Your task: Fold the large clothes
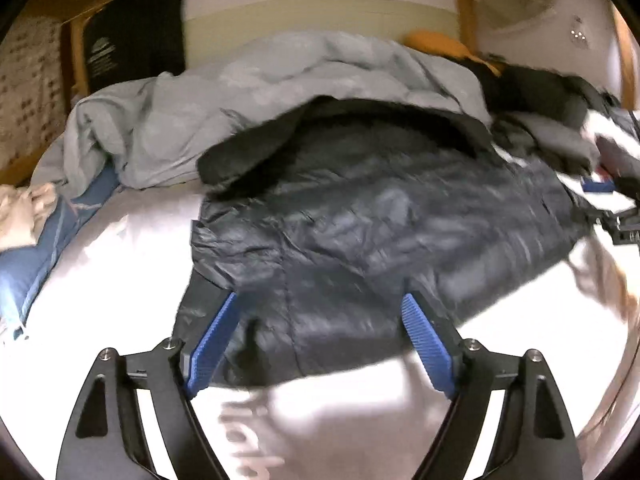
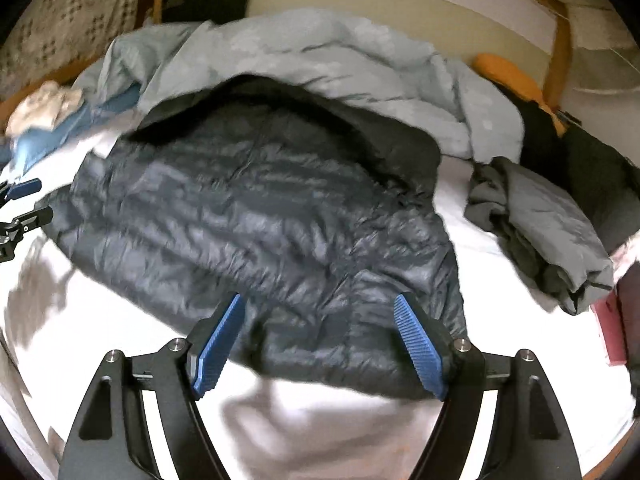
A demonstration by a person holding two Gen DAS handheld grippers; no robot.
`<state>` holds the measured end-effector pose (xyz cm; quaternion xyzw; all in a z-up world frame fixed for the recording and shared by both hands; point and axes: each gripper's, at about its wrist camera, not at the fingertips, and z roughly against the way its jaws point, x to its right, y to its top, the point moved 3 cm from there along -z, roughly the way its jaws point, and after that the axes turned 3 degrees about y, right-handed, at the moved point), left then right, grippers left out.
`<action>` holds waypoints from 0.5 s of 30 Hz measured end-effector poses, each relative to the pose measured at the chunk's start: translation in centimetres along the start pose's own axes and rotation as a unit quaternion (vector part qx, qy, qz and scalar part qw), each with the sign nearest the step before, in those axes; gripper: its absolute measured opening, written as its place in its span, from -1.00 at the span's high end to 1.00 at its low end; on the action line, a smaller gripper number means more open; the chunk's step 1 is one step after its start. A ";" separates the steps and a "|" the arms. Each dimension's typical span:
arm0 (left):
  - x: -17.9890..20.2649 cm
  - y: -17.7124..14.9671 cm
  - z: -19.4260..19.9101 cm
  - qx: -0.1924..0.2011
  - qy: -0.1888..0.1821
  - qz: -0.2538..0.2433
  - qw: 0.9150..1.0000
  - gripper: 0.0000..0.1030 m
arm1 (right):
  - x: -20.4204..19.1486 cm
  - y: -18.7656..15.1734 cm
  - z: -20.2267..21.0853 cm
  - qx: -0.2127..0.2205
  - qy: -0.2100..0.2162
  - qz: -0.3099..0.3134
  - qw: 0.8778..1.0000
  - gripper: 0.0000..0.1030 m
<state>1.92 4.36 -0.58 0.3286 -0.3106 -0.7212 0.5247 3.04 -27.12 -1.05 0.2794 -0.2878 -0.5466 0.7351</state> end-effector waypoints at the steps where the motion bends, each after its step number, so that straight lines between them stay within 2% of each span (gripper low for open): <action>1: 0.5 -0.2 0.1 0.001 0.008 -0.019 1.000 -0.59 | -0.5 -0.2 0.0 -0.005 0.003 0.010 1.000 -0.52; 4: 1.9 -0.7 -0.3 -0.009 0.008 -0.056 0.998 -0.59 | -1.7 -1.2 0.2 -0.009 0.006 0.032 0.999 -0.52; 7: 3.2 -1.5 -1.7 -0.044 0.009 -0.088 0.995 -0.59 | -3.0 -2.2 -0.2 -0.025 0.012 0.061 0.998 -0.52; 10: 4.1 -2.6 -2.8 -0.076 0.034 -0.125 0.989 -0.59 | -3.9 -3.2 -0.3 -0.034 -0.002 0.096 0.995 -0.52; 15: 3.9 -3.6 -3.0 -0.101 0.044 -0.124 0.986 -0.61 | -2.7 -4.5 -1.8 -0.079 -0.054 0.102 0.990 -0.52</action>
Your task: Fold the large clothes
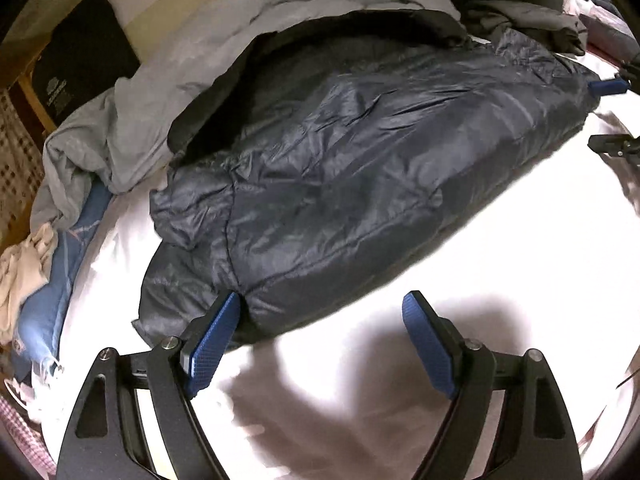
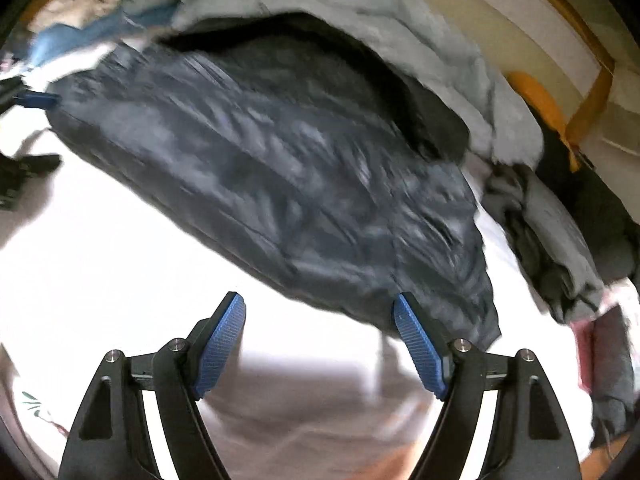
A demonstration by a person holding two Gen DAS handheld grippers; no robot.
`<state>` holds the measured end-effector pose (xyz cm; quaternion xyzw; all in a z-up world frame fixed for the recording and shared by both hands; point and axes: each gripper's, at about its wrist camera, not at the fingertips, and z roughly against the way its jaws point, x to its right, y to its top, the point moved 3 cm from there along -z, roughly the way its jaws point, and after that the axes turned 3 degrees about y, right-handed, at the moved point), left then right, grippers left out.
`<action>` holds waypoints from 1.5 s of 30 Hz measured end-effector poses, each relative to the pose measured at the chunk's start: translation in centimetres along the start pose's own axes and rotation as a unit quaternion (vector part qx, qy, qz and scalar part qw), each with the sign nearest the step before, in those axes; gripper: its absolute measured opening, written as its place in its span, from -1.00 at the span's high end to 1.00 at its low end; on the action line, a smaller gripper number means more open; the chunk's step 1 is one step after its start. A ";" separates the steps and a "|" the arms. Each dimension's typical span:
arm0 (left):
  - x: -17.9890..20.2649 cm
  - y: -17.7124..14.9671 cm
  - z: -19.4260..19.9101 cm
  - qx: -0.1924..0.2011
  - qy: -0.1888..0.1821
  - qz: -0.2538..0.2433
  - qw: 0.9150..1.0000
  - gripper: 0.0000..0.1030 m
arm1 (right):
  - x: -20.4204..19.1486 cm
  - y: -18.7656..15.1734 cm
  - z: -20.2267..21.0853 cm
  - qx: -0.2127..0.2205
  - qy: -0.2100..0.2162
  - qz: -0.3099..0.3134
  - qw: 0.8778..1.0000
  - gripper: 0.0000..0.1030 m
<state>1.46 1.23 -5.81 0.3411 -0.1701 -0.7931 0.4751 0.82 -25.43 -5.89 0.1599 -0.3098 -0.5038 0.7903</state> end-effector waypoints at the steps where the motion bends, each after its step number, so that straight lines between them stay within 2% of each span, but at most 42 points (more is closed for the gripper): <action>1: -0.3 -0.1 -0.1 -0.003 0.004 0.007 1.000 -0.63 | 0.6 -0.2 -0.6 -0.015 -0.012 -0.011 1.000 -0.52; 7: -3.6 0.2 -1.7 -0.009 0.073 0.066 0.995 -0.61 | 4.3 0.0 -1.2 -0.013 -0.025 -0.088 0.996 -0.52; 11: -5.5 0.3 -2.5 -0.015 0.059 0.102 0.993 -0.34 | 4.8 0.3 -1.9 -0.017 -0.011 -0.098 0.995 -0.52; 14: -5.1 0.2 -2.3 -0.015 0.075 0.083 0.994 -0.34 | 4.4 0.3 -1.9 -0.021 -0.018 -0.075 0.997 -0.52; 16: -4.7 0.1 -1.9 -0.007 0.085 0.064 0.994 -0.34 | 4.1 0.4 -1.1 -0.007 -0.008 -0.068 0.998 -0.52; 18: -4.6 0.1 -2.0 -0.008 0.091 0.056 0.994 -0.35 | 4.1 0.5 -0.8 0.003 -0.024 -0.060 0.998 -0.52; 21: -4.4 0.1 -3.0 -0.020 0.095 0.055 0.994 -0.37 | 4.7 0.4 -2.5 -0.029 -0.063 -0.053 0.996 -0.52; 23: -4.5 0.5 -3.6 -0.019 0.107 0.049 0.993 -0.36 | 5.1 0.6 -3.0 -0.030 -0.061 -0.061 0.996 -0.52; 24: -4.5 0.7 -3.8 -0.019 0.110 0.048 0.993 -0.32 | 5.2 0.7 -3.0 -0.027 -0.062 -0.058 0.996 -0.48; 25: -4.6 0.8 -3.9 -0.018 0.105 0.053 0.993 -0.13 | 5.1 0.8 -2.9 -0.023 -0.061 -0.053 0.996 -0.22; 26: -4.5 0.8 -3.8 -0.015 0.096 0.058 0.994 0.19 | 4.9 0.9 -2.9 -0.022 -0.056 -0.053 0.997 0.12; 27: -4.3 0.9 -3.5 -0.010 0.089 0.058 0.994 0.37 | 4.9 0.9 -2.9 -0.022 -0.052 -0.057 0.997 0.29; 28: -4.1 0.9 -3.0 -0.002 0.095 0.054 0.994 0.66 | 5.0 1.0 -2.7 -0.018 -0.050 -0.064 0.997 0.60; 29: -4.0 0.9 -2.2 0.007 0.103 0.049 0.993 0.75 | 5.1 0.9 -2.1 -0.009 -0.057 -0.073 0.996 0.77; 31: -4.2 0.9 0.4 0.033 0.103 0.058 0.992 0.80 | 5.2 0.7 -0.5 0.012 -0.052 -0.087 0.995 0.83; 34: -5.0 0.8 5.6 0.079 0.092 0.091 0.988 0.81 | 5.9 0.1 4.4 0.063 -0.020 -0.135 0.989 0.85; 36: -4.9 0.3 8.6 0.091 0.095 0.099 0.986 0.81 | 6.0 -0.9 7.3 0.084 -0.002 -0.152 0.985 0.85; 37: -4.7 -0.1 9.8 0.085 0.093 0.101 0.987 0.81 | 5.6 -1.6 8.9 0.088 0.007 -0.147 0.985 0.85; 39: -4.9 -0.8 10.9 0.060 0.074 0.111 0.989 0.80 | 4.8 -2.7 10.6 0.073 0.017 -0.127 0.989 0.85; 42: -5.5 -1.4 11.2 0.025 0.032 0.127 0.991 0.79 | 4.0 -4.2 11.5 0.019 0.047 -0.118 0.992 0.85; 45: -5.3 -1.4 11.0 0.019 0.031 0.127 0.991 0.77 | 4.6 -4.9 11.1 -0.010 0.092 -0.148 0.985 0.84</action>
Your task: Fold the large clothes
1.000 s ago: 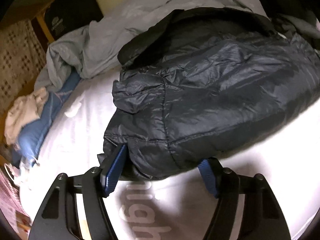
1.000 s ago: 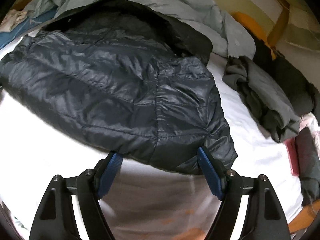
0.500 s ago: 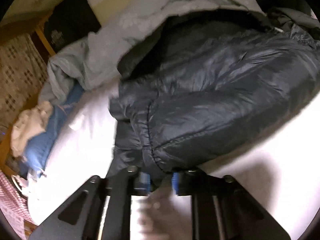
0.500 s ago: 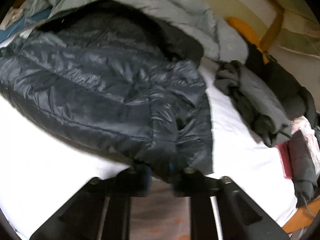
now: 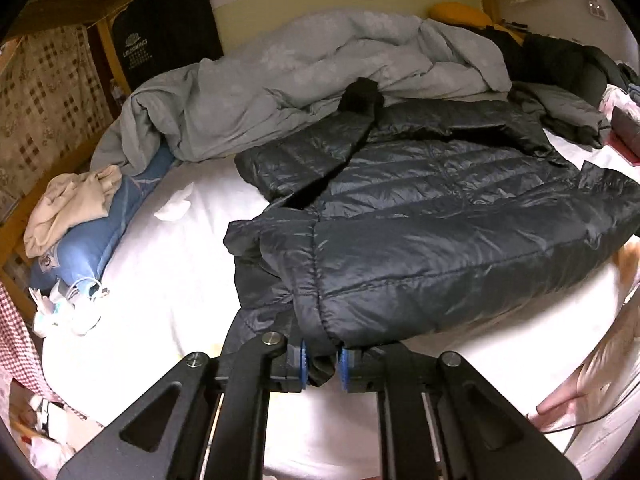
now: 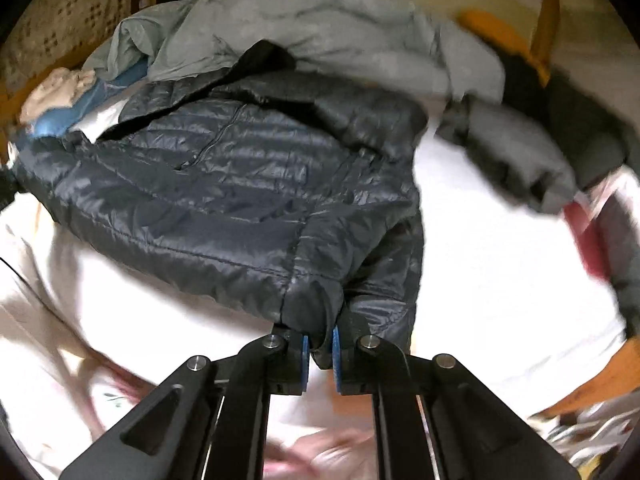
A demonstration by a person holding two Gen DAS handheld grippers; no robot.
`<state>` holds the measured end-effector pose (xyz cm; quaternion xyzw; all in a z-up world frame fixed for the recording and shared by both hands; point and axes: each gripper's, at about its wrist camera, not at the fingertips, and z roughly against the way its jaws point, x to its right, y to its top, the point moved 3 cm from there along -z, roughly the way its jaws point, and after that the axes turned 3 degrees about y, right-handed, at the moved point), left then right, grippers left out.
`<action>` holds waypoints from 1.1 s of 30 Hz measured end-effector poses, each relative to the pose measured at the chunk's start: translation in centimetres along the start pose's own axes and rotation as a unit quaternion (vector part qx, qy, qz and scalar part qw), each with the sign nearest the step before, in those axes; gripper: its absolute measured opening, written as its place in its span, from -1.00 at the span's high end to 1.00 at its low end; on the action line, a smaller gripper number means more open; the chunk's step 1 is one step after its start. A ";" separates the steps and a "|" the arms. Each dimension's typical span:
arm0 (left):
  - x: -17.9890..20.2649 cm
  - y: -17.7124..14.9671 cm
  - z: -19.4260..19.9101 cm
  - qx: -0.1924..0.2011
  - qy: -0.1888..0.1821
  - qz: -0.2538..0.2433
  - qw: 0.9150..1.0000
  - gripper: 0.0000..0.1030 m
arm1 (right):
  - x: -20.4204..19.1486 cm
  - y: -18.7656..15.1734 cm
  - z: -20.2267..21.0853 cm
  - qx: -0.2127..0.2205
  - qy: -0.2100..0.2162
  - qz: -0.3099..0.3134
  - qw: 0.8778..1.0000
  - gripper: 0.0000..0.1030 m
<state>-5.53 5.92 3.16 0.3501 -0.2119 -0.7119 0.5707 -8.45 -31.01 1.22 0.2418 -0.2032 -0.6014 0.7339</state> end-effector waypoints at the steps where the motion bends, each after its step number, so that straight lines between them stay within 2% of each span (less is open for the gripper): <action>1: 0.2 0.1 -0.2 -0.002 0.002 0.001 1.000 0.75 | 0.3 0.1 -0.2 -0.004 0.002 -0.007 1.000 0.84; 4: 0.0 1.2 -1.5 -0.008 0.004 0.016 1.000 0.64 | 1.3 1.5 -0.8 -0.001 -0.005 -0.015 1.000 0.83; 9: -1.0 4.8 -5.0 -0.011 0.000 0.034 0.999 0.56 | 2.2 6.9 -3.2 0.006 -0.017 -0.023 1.000 0.78; 12: -1.4 7.3 -8.7 -0.031 -0.005 0.038 0.999 0.47 | 3.4 10.4 -5.8 -0.006 -0.015 -0.034 0.999 0.66; 15: -1.5 8.4 -13.1 -0.070 -0.021 0.048 0.996 0.43 | 4.7 12.9 -8.9 -0.023 0.001 -0.050 0.998 0.62; 17: -1.3 8.4 -16.0 -0.100 -0.032 0.050 0.993 0.40 | 5.7 13.8 -12.1 -0.053 0.022 -0.067 0.996 0.61; 20: -0.6 7.6 -18.8 -0.118 -0.044 0.045 0.991 0.34 | 6.4 13.8 -15.7 -0.078 0.055 -0.086 0.992 0.56; 22: 0.1 7.3 -19.2 -0.115 -0.035 0.026 0.992 0.33 | 6.6 13.7 -16.9 -0.083 0.073 -0.097 0.989 0.55; 25: 0.4 7.4 -19.4 -0.113 -0.032 0.011 0.993 0.30 | 6.6 13.8 -17.8 -0.085 0.077 -0.100 0.988 0.52; 27: -0.1 7.5 -19.5 -0.107 -0.044 0.027 0.993 0.29 | 6.4 13.9 -18.3 -0.081 0.071 -0.096 0.990 0.51; 30: -0.9 7.9 -18.7 -0.075 -0.050 0.041 0.995 0.29 | 5.9 14.1 -17.5 -0.056 0.044 -0.083 0.994 0.51; 31: -1.0 8.2 -17.9 -0.059 -0.047 0.040 0.996 0.20 | 5.8 14.2 -17.0 -0.047 0.032 -0.077 0.995 0.51; 32: -1.2 8.5 -17.0 -0.041 -0.044 0.039 0.997 0.01 | 5.4 14.3 -16.1 -0.032 0.015 -0.066 0.997 0.47; 33: -1.4 8.8 -15.6 -0.014 -0.039 0.042 0.998 -0.11 | 5.4 14.4 -15.2 -0.017 0.004 -0.058 0.998 0.44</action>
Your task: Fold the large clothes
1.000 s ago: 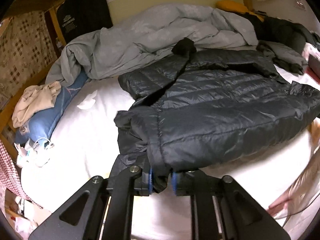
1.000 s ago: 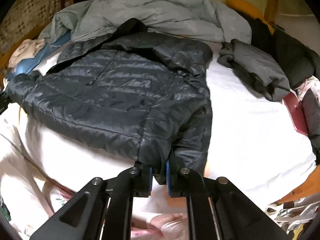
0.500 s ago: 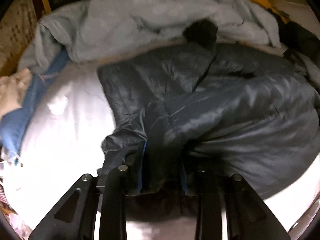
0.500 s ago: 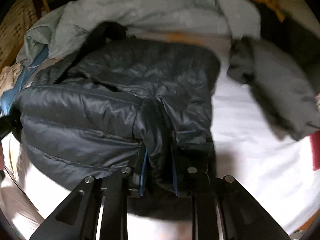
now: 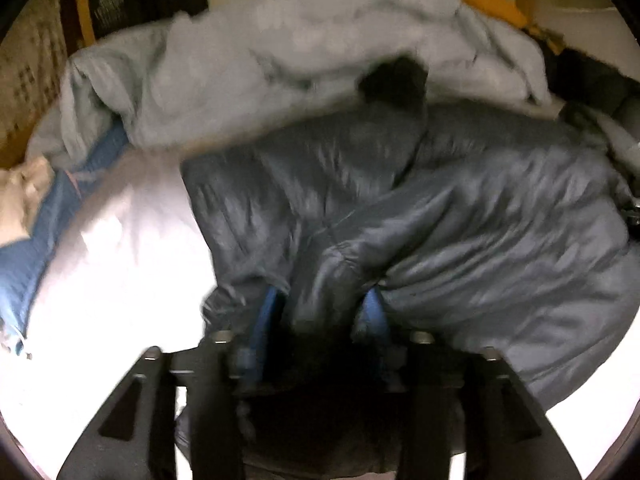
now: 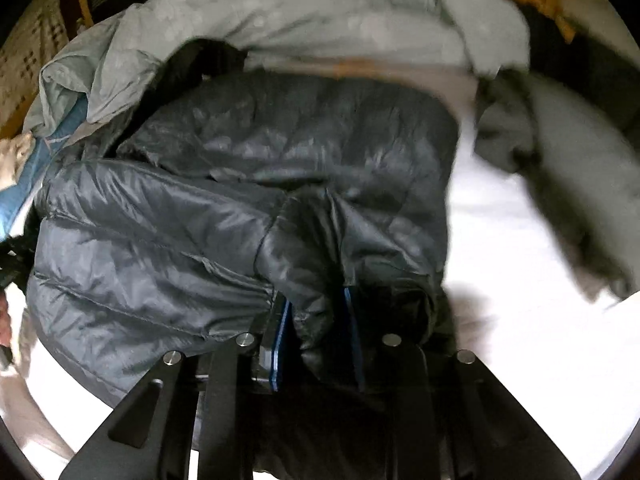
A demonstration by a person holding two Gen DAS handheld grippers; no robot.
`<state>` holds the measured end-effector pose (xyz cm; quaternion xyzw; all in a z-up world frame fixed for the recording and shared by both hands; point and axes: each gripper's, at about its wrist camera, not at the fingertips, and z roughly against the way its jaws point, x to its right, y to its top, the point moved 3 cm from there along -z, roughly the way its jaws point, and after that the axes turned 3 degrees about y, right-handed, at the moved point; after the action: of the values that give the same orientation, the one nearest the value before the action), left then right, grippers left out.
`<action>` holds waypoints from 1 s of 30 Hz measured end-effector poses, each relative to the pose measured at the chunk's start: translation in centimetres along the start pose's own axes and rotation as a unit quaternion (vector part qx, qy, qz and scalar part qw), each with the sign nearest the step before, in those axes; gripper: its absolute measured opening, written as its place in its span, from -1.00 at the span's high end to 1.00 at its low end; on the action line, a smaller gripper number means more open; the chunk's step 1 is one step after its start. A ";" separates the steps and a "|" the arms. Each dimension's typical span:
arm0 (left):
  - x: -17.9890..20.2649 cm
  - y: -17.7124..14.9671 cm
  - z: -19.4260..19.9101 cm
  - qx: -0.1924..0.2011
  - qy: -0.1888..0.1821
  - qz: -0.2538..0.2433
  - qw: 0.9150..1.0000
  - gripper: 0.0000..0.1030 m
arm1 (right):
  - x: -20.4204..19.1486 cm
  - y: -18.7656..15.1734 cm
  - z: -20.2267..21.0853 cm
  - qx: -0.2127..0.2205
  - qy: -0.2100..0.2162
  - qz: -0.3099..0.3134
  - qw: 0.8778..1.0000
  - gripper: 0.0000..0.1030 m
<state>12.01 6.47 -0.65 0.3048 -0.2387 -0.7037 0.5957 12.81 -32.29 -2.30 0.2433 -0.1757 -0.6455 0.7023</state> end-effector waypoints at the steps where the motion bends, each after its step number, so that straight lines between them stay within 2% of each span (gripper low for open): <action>1: 0.0 0.3 1.2 0.025 0.002 0.002 1.000 -0.32 | -0.1 0.2 0.9 0.019 -0.009 0.006 1.000 0.38; 2: -0.1 0.6 2.8 0.057 0.004 0.006 0.998 -0.51 | -0.4 0.4 2.4 0.051 -0.019 0.012 0.998 0.19; 3: -0.2 0.9 4.1 0.083 0.003 0.010 0.997 -0.57 | -0.6 0.6 3.5 0.075 -0.020 0.014 0.997 0.03; 4: -0.3 1.2 5.2 0.106 -0.001 0.013 0.994 -0.63 | -0.7 0.8 4.5 0.100 -0.022 0.013 0.995 -0.21; 6: -0.3 1.6 6.7 0.137 -0.011 0.019 0.990 -0.67 | -1.1 1.2 6.4 0.152 -0.027 0.006 0.988 -0.28; 9: 0.1 1.9 6.2 0.124 -0.021 0.015 0.992 -0.71 | -1.8 1.7 7.4 0.188 -0.012 0.008 0.982 -0.28; 11: 0.5 1.6 4.4 0.092 0.002 0.003 0.996 -0.71 | -2.6 1.9 6.9 0.177 0.005 0.021 0.984 -0.28; 13: 0.7 0.9 2.0 0.042 0.037 -0.006 0.998 -0.71 | -3.1 1.7 5.4 0.151 -0.004 0.030 0.988 -0.28; 14: 0.5 0.5 0.5 0.006 0.061 -0.008 0.998 -0.71 | -3.4 1.7 3.8 0.119 -0.019 0.036 0.992 -0.28; 15: 0.2 0.0 -0.6 -0.017 0.069 -0.003 0.997 -0.71 | -3.6 1.3 2.6 0.097 -0.025 0.037 0.994 -0.28; 18: -0.9 -1.0 -2.6 -0.050 0.068 0.025 0.996 -0.75 | -3.0 0.5 -1.2 0.040 -0.046 0.030 0.998 -0.28; 21: -1.6 -1.8 -4.4 -0.084 0.047 0.061 0.993 -0.89 | -2.1 0.1 -3.4 0.012 -0.029 0.012 0.999 -0.37; 23: -1.9 -2.1 -5.0 -0.093 0.036 0.077 0.992 -0.92 | -2.2 0.3 -3.8 0.005 -0.032 0.015 0.999 -0.39; 25: -1.7 -2.0 -4.6 -0.085 0.035 0.075 0.993 -0.89 | -2.4 0.2 -4.0 0.005 -0.041 0.022 0.999 -0.39; 28: -1.9 -1.3 -3.0 -0.055 0.029 0.083 0.995 -0.75 | -2.8 0.3 -3.4 0.017 -0.047 0.027 0.998 -0.39; 30: -2.3 -0.6 -1.3 -0.024 0.011 0.099 0.995 -0.75 | -3.0 0.4 -2.0 0.041 -0.043 0.028 0.998 -0.39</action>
<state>12.75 8.85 -1.60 0.2725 -0.2444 -0.6436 0.6722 13.91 -29.11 -3.54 0.2386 -0.2386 -0.6277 0.7015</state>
